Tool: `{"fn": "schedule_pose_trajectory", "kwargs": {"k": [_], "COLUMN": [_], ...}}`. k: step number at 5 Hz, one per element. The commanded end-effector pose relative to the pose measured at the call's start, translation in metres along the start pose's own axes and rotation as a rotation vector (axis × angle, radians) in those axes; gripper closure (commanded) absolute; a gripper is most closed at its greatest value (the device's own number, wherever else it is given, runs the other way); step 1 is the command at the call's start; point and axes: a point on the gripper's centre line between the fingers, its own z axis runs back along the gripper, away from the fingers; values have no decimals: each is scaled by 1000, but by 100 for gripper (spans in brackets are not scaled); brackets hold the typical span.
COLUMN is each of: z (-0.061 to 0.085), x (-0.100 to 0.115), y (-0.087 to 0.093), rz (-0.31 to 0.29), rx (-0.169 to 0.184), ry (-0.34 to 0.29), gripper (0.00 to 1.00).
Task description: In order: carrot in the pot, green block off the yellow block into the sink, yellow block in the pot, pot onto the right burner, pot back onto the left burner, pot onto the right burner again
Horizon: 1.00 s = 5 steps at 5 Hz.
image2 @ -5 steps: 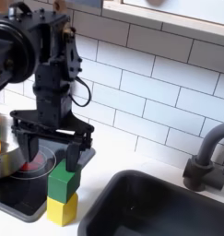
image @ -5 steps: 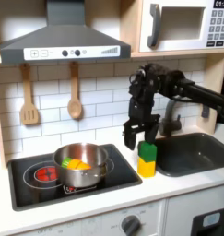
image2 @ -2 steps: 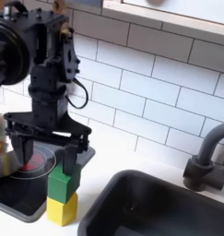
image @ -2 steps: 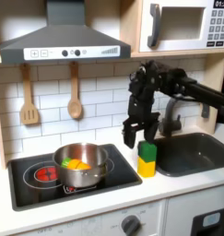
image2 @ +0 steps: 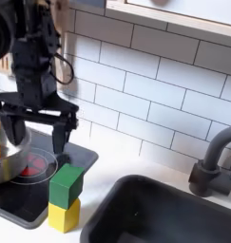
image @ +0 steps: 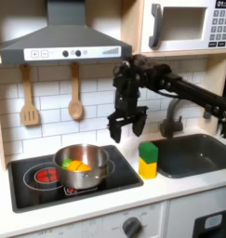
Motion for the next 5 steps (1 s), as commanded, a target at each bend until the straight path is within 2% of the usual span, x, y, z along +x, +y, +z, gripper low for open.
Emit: {"fn": "schedule_pose_trajectory", "kwargs": {"k": [1, 2, 3, 4, 5], "z": [-5, -6, -23, -16, -19], "x": [-2, -11, -27, -36, -41], "y": [35, 36, 34, 27, 21], "rz": [-10, -45, -71, -82, -83], "rx": [3, 3, -6, -8, -2], "ry": [29, 30, 84, 60, 61], "gripper": [0, 0, 0, 0, 0]}}
